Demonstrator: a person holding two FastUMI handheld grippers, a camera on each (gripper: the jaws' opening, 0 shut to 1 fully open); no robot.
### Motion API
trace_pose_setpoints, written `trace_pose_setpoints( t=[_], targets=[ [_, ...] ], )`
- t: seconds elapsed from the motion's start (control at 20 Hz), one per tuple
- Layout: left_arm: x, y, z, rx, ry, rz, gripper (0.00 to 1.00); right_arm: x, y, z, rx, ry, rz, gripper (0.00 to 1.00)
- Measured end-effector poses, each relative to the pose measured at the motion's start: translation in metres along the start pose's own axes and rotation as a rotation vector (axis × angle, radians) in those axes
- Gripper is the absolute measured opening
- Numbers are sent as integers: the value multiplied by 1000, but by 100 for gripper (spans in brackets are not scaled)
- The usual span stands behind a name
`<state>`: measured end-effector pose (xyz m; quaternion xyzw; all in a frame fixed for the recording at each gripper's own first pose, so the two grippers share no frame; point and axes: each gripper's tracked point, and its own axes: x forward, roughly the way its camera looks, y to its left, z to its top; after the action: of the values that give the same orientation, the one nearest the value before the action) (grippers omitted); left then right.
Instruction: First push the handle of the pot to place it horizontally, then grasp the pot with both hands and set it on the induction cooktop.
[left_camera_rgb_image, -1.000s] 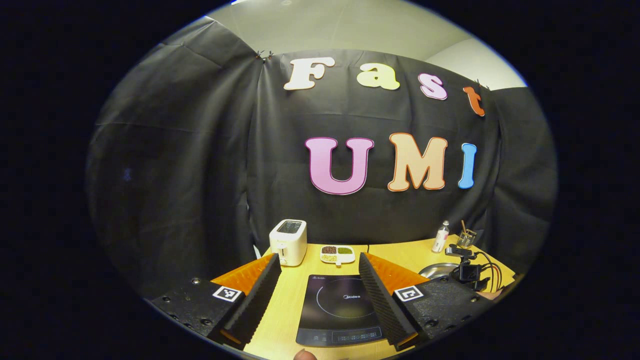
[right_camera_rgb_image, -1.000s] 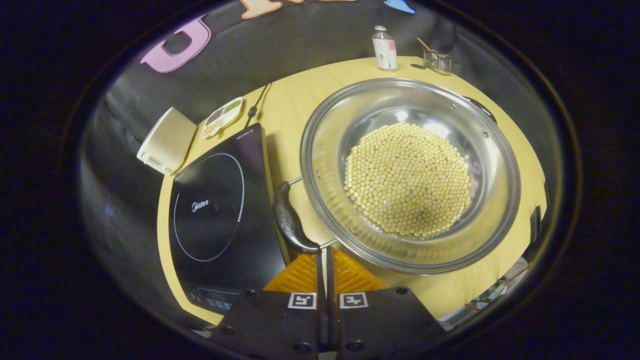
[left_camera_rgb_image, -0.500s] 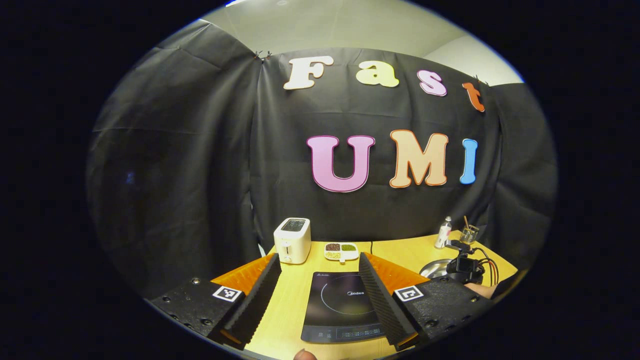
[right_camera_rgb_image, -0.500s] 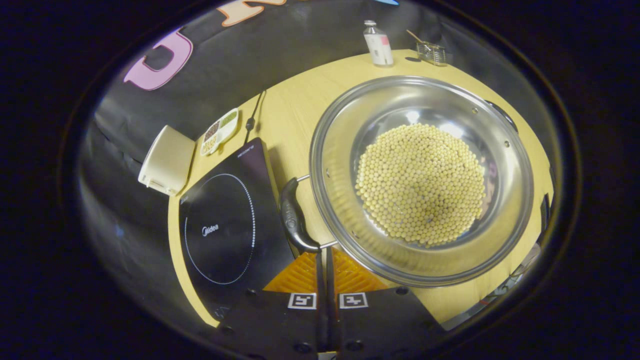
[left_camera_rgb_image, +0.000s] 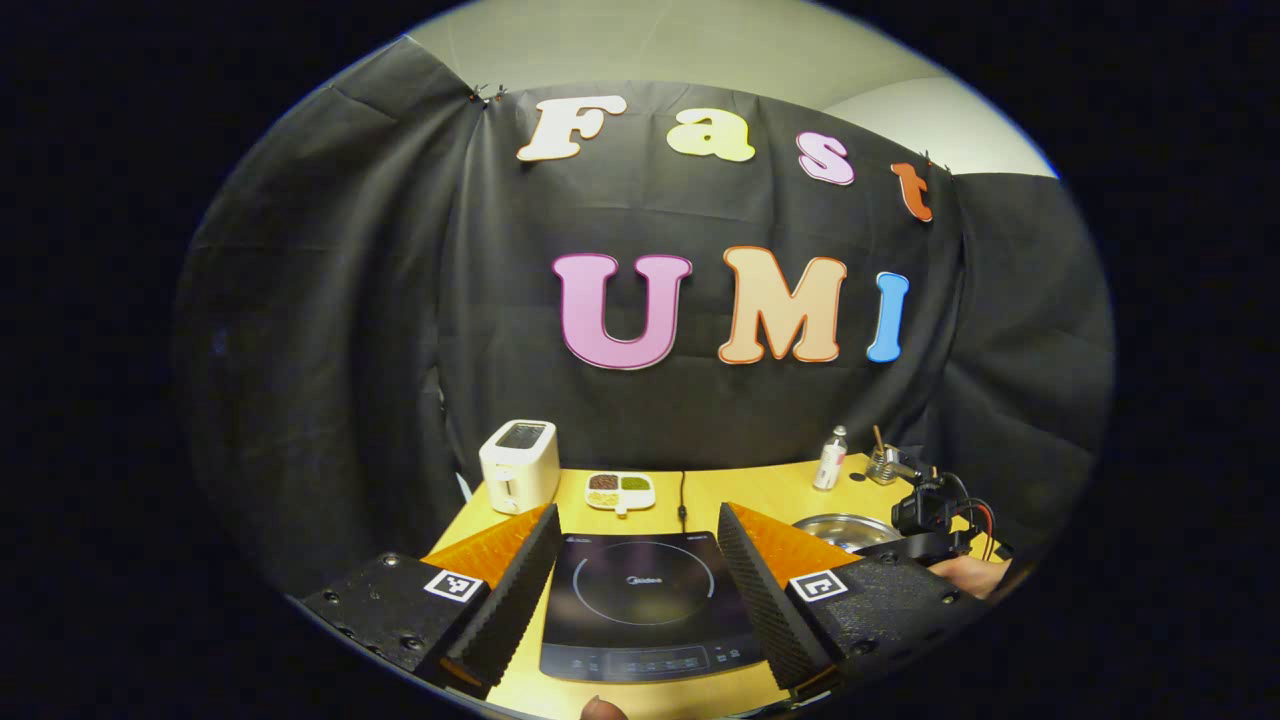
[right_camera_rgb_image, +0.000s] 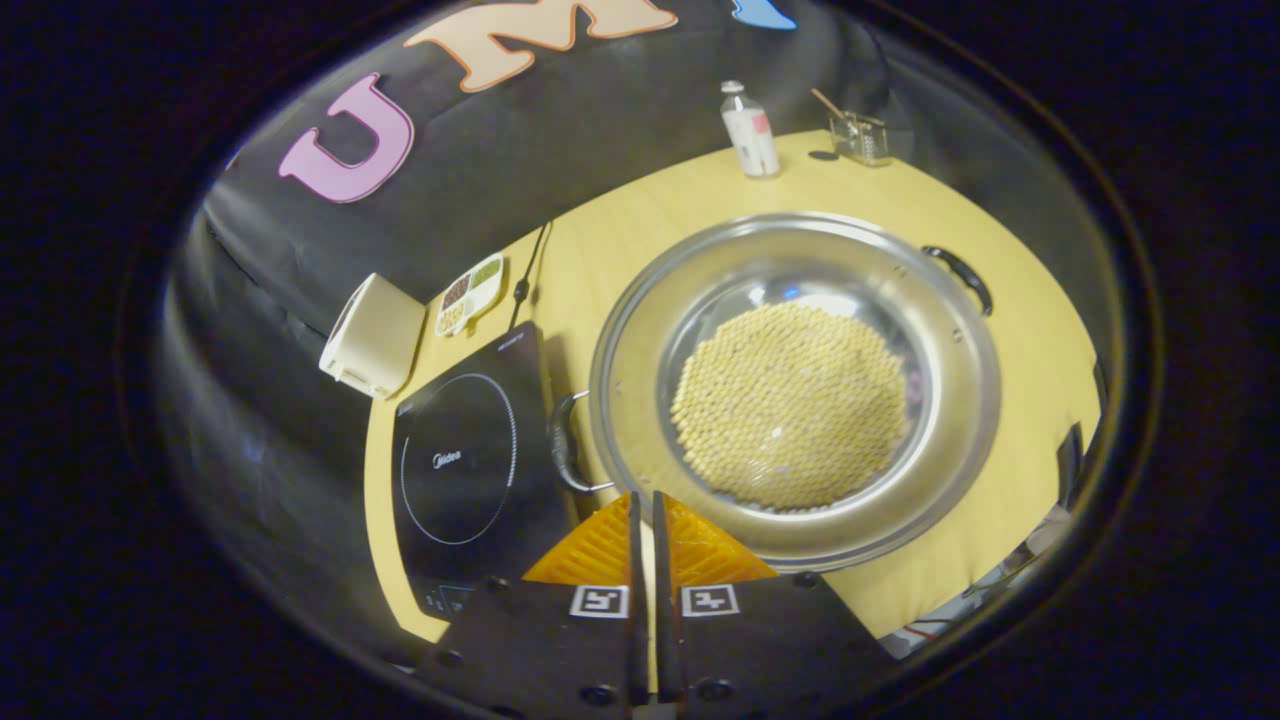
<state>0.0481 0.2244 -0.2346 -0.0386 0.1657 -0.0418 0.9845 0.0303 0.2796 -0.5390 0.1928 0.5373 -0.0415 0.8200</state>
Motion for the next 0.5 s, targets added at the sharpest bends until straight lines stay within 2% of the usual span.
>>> trace_pose_setpoints(
  t=[0.05,0.1,0.15,0.2,0.25,0.4,0.5],
  targets=[
    [4,-8,-3,-6,10,-18,96,-7,-10,6,-21,-20,-8,0],
    [10,-17,-9,-4,28,-36,95,-11,-20,11,-46,-34,-16,21],
    [16,-26,-14,4,45,-49,95,-14,-33,17,-80,-47,-34,14],
    [23,-35,-22,12,67,-60,92,-19,-45,24,-112,-61,-51,28],
    [29,-44,-29,14,94,-71,96,-21,-54,29,-141,-65,-53,30],
    [47,-77,-54,-44,175,-104,95,-28,-87,53,-222,-95,-89,63],
    [63,-100,-71,-109,225,-132,95,-30,-106,69,-275,-114,-104,69]
  ],
)
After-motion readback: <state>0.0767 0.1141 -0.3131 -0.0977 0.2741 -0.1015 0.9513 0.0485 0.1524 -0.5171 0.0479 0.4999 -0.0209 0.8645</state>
